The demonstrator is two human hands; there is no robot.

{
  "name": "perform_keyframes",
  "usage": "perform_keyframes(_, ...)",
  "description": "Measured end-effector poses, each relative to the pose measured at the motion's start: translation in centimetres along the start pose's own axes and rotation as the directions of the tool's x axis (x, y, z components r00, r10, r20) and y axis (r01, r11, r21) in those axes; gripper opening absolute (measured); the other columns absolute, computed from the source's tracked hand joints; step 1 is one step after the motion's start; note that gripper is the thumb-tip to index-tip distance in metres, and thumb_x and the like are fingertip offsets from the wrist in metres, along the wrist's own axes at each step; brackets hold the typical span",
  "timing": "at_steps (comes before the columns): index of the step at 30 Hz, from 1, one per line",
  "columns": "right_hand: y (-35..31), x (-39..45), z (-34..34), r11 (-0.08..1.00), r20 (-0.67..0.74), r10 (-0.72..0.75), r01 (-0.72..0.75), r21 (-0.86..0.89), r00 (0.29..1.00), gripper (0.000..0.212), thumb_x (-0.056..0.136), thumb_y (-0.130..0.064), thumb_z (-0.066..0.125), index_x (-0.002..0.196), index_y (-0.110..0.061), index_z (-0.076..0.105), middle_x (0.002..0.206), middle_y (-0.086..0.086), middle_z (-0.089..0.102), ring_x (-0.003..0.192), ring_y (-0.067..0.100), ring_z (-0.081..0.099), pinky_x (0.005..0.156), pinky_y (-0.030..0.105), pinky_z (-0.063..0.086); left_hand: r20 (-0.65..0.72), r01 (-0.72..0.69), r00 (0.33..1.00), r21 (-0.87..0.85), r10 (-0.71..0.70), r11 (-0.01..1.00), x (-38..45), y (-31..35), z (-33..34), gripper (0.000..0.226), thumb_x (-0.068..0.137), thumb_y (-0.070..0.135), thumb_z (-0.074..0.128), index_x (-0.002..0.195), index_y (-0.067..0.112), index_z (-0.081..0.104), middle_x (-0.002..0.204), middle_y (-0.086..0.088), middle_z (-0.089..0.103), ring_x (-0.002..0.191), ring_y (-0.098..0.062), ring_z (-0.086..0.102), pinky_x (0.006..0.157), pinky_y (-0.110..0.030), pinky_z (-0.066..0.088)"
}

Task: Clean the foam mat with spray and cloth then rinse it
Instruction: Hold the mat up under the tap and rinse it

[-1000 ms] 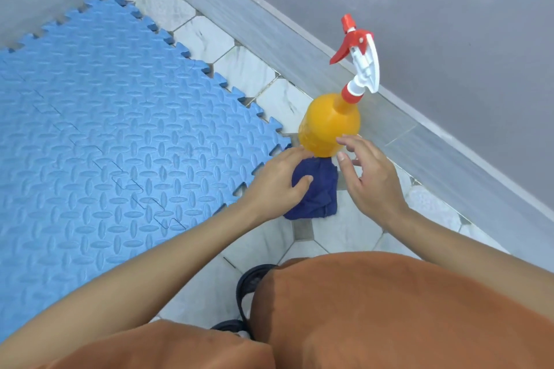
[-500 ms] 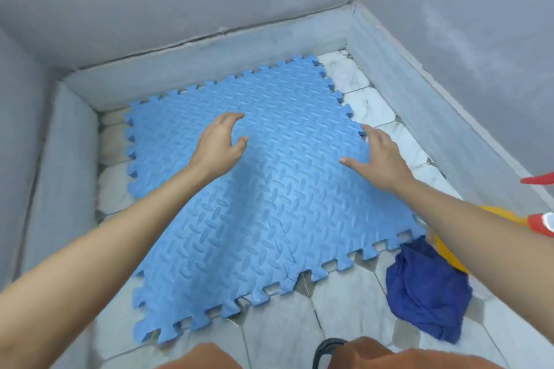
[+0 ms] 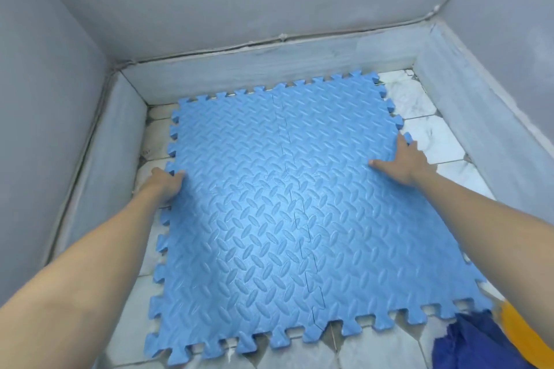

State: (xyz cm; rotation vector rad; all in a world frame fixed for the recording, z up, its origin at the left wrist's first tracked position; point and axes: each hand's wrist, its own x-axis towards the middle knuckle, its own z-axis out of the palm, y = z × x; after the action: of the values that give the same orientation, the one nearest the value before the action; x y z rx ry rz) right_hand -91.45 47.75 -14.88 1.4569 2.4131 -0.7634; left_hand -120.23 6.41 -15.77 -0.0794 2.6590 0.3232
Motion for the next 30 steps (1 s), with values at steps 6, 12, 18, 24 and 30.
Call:
perform_keyframes(6,-0.3,1.3,-1.2,0.976,-0.001,0.114,-0.111,0.189,0.994,0.114,0.067,-0.066,0.069,0.152,-0.025,0.006,0.152,0.012,0.037,0.137,0.039,0.036,0.11,0.056,0.03,0.048,0.168,0.986,-0.346,-0.162,0.923,0.0,1.0,0.5,0.085,0.088,0.059,0.048,0.142,-0.005,0.034,0.145,-0.021,0.041,0.128,-0.037,0.045,0.103,-0.039,0.04)
perform_keyframes(12,-1.3,0.2,-4.4,0.783,0.059,0.195,-0.192,0.592,0.979,0.103,0.057,-0.072,0.072,0.132,-0.005,0.051,0.132,0.013,0.055,0.113,0.032,0.057,0.099,0.044,0.046,0.129,0.213,0.975,-0.784,-0.183,0.583,0.4,-0.2,-1.2,0.071,0.08,0.059,0.059,0.131,0.011,0.054,0.138,-0.006,0.052,0.121,-0.03,0.053,0.103,-0.039,0.039)
perform_keyframes(18,-3.1,-3.0,-8.2,0.713,-0.238,0.179,0.041,0.7,0.955,0.069,0.066,-0.066,0.071,0.111,-0.013,0.064,0.111,0.006,0.062,0.096,0.027,0.06,0.088,0.04,0.046,-0.024,0.049,0.987,-0.896,-0.159,0.44,-1.9,2.2,-5.3,0.061,0.088,0.05,0.058,0.129,0.005,0.055,0.132,-0.008,0.055,0.122,-0.029,0.05,0.094,-0.033,0.037)
perform_keyframes(24,-5.1,-3.9,-14.5,0.68,-0.335,0.105,0.178,0.711,0.937,0.04,0.084,-0.037,0.072,0.097,-0.001,0.061,0.092,0.009,0.052,0.071,0.037,0.049,0.058,0.032,0.038,-0.171,-0.15,0.985,-0.916,-0.024,0.372,-1.5,4.5,-11.6,0.075,0.081,0.06,0.06,0.134,0.008,0.05,0.14,-0.005,0.049,0.128,-0.027,0.045,0.096,-0.036,0.035)
perform_keyframes(30,-10.4,-5.5,-20.1,0.711,-0.369,0.094,0.197,0.675,0.925,0.032,0.077,-0.027,0.076,0.064,-0.01,0.051,0.054,0.003,0.046,0.049,0.017,0.037,0.052,0.025,0.025,-0.279,-0.327,0.945,-0.824,0.172,0.462,-2.2,6.2,-17.4,0.039,0.086,0.051,0.062,0.102,0.016,0.057,0.112,-0.004,0.063,0.096,-0.023,0.057,0.084,-0.037,0.043)
